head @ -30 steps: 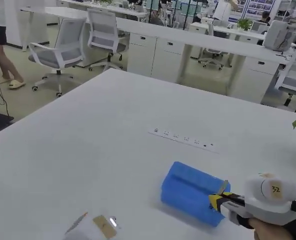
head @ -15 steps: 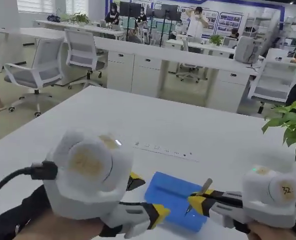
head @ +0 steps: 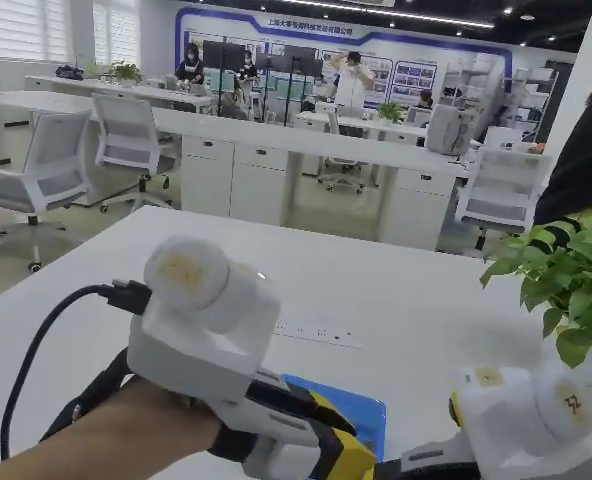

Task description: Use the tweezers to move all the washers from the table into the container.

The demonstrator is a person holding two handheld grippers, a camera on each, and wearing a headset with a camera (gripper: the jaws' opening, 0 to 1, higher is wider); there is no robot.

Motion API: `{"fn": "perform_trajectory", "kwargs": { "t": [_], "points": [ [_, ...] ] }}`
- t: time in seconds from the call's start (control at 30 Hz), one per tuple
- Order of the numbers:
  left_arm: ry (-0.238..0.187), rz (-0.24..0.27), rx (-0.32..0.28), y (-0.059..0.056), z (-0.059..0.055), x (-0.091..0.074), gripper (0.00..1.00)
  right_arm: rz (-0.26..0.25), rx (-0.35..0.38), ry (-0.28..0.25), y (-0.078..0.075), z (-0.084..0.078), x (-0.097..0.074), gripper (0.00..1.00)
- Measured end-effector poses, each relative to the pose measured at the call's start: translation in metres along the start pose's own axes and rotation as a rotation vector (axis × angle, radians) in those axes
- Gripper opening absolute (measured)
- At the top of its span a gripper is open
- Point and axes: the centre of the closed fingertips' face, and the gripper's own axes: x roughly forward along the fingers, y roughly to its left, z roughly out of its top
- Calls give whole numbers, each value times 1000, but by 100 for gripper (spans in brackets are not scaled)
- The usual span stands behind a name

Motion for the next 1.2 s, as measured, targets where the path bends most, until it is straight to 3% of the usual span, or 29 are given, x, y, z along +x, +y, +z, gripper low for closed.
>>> {"fn": "perform_trajectory", "kwargs": {
  "t": [0.13, 0.2, 0.33, 0.57, 0.67, 0.8, 0.93, 1.2],
  "points": [
    [60, -27, 15, -3, -12, 6, 5, 16, -20, 3, 6, -1, 1, 3],
    [62, -70, 24, -9, -13, 8, 2, 32, -17, 12, 9, -2, 0, 3],
    [81, -107, 52, -14, -13, 9, 0, 52, -10, 6, 13, -4, 0, 3],
    [88, -102, 73, -12, -8, 7, 0, 52, 7, -54, 9, -2, -3, 5],
    [82, -92, 82, -9, -6, 5, 0, 44, 32, -46, 7, -7, -2, 6],
    [71, -101, 81, -10, -3, 1, 0, 59, 54, -123, 10, 1, -4, 6],
    [70, -120, 73, -13, 0, -2, 0, 122, 101, -200, 14, 7, -9, 7],
    [51, -131, 64, -13, 7, -5, 0, 127, 133, -313, 12, 14, -16, 7]
  ]
}}
